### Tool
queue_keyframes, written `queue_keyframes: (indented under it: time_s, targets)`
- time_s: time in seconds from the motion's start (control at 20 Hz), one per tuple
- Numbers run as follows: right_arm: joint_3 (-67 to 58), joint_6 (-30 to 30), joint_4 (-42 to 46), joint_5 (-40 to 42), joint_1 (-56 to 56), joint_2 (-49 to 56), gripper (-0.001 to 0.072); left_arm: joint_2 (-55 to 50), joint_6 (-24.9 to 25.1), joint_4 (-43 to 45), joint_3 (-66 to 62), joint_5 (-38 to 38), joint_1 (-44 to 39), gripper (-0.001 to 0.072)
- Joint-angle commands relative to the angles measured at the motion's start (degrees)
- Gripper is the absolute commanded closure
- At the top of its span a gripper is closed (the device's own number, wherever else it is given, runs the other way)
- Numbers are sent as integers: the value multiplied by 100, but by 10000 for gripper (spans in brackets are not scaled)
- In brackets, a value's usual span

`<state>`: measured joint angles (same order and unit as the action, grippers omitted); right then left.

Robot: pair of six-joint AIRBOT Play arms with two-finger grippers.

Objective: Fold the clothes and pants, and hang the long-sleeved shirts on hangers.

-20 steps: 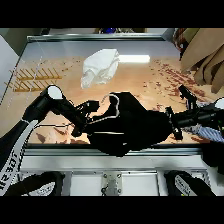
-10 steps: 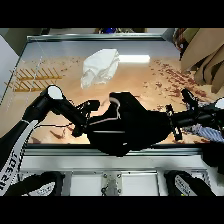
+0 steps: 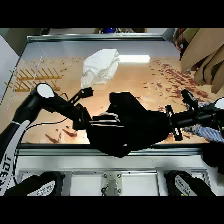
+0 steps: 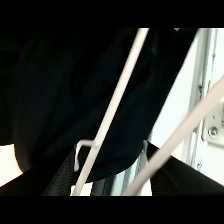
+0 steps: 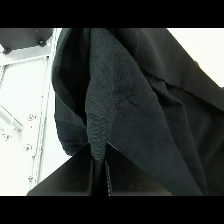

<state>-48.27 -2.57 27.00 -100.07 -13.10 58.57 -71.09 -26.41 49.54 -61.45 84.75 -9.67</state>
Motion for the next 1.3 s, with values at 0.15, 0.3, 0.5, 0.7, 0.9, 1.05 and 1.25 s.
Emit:
queue_keyframes:
  time_s: [0.15, 0.3, 0.5, 0.7, 0.9, 1.05, 1.25]
  targets:
    - [0, 892, -4, 560, 0, 0, 689, 1204, -1176, -20, -7, -424, 1132, 265]
    - [-7, 1491, -28, 859, 0, -42, 690, 1735, -1438, -15, -7, -651, 1574, 265]
    - [-339, 2474, -527, 1180, -2, -238, 690, 2203, -2734, 48, 111, -890, 1886, 266]
    - [-831, 2922, -691, 1425, 0, -374, 690, 2704, -3836, 44, 1016, -1462, 1462, 267]
    - [-857, 3108, -669, 1475, 0, -428, 690, 2962, -4782, 37, 2133, -2518, 9, 264]
    - [-857, 3134, -669, 1478, 0, -426, 690, 2658, -5716, 37, 2618, -3438, -1327, 263]
    - [-857, 3136, -669, 1471, 0, -428, 690, 1665, -6400, -17, 2492, -4094, -2487, 263]
